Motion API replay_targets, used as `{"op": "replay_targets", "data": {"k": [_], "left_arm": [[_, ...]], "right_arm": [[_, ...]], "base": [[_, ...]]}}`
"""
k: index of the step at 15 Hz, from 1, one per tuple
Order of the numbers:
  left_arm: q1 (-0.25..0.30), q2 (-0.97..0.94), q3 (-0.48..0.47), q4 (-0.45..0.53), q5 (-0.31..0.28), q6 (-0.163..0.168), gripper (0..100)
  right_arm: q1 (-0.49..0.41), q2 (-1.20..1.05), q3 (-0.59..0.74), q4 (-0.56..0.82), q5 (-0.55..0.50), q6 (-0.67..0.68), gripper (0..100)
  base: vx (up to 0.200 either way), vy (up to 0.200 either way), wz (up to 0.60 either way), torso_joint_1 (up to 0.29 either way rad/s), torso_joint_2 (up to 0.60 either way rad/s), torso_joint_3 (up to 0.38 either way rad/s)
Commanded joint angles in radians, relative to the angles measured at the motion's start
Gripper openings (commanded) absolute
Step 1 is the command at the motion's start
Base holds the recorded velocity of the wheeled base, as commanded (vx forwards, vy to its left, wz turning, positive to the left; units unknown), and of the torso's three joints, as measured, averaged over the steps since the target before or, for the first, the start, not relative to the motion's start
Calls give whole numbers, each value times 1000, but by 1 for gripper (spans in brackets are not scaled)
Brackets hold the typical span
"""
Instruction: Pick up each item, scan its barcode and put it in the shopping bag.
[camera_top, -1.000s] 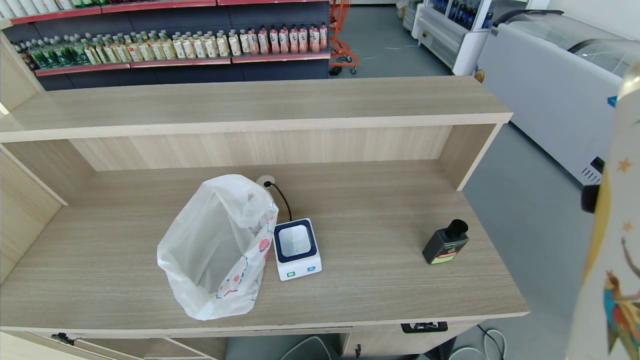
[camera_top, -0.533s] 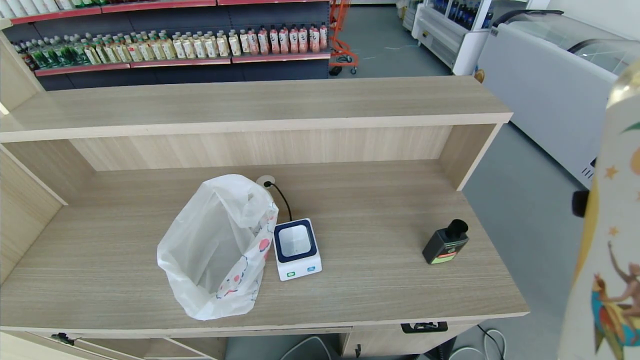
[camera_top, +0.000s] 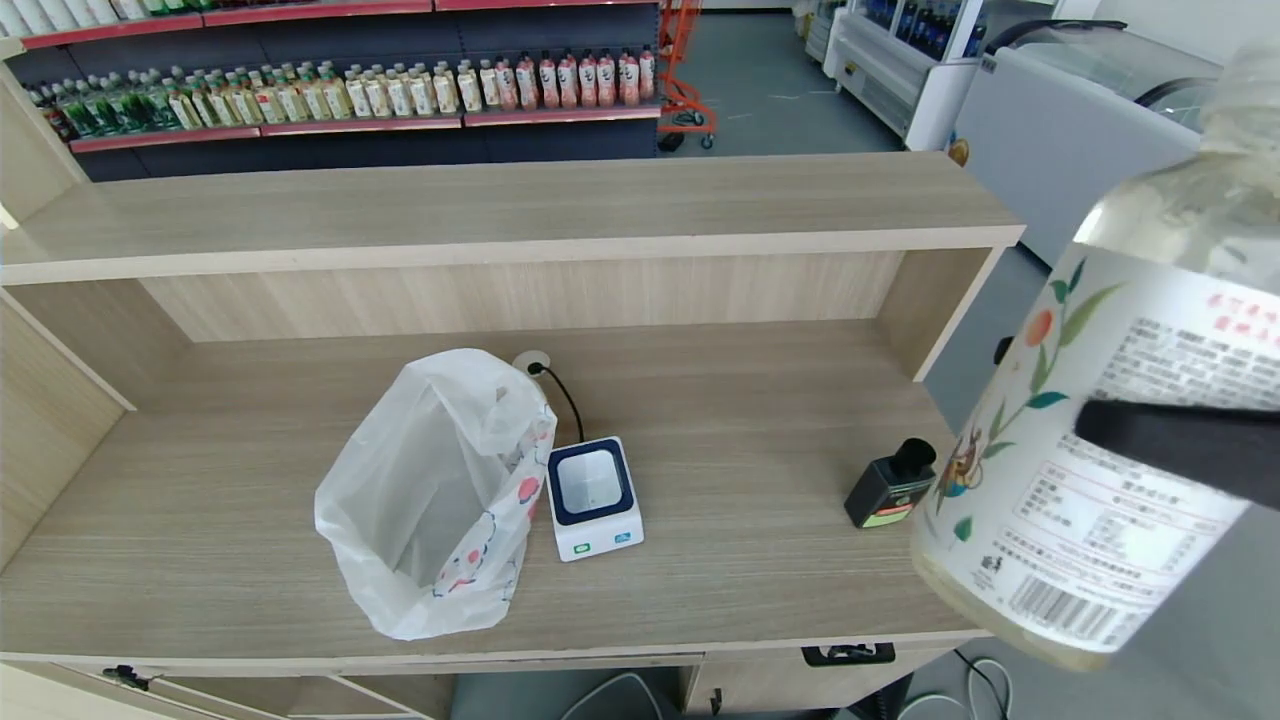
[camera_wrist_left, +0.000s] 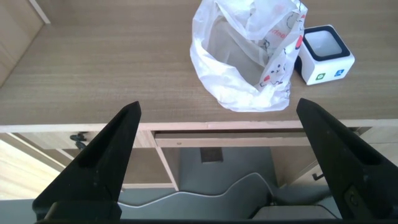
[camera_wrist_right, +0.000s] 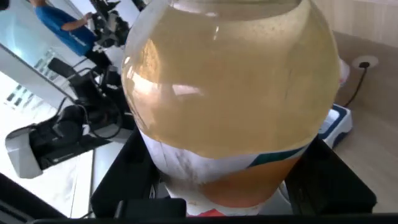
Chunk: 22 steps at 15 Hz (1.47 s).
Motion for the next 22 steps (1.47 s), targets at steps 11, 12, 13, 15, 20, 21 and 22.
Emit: {"op": "replay_targets", "data": {"k": [11, 12, 13, 15, 20, 21, 22], "left_arm": [[0, 0, 0, 0, 0, 0, 100], [0, 0, 0, 0, 0, 0, 100], [0, 0, -1, 0, 0, 0, 100], [-2, 0, 0, 0, 0, 0, 100], [0, 0, 0, 0, 0, 0, 100], [0, 0, 0, 0, 0, -2, 100], [0, 0, -1, 0, 0, -2, 100]], "right_arm": [[-169, 141, 334, -406, -507, -530, 0], [-172, 139, 342, -406, -507, -544, 0], [-175, 138, 345, -406, -507, -568, 0], [-184, 136, 349, -406, -505, -596, 0], [-195, 144, 352, -406, -507, -624, 0], [-195, 149, 351, -406, -507, -627, 0], [-195, 150, 351, -406, -507, -627, 0]], "base": [[0, 0, 0, 0, 0, 0], [0, 0, 0, 0, 0, 0], [0, 0, 0, 0, 0, 0], [0, 0, 0, 0, 0, 0], [0, 0, 0, 0, 0, 0], [0, 200, 0, 2, 2, 2], [0, 200, 0, 2, 2, -2]]}}
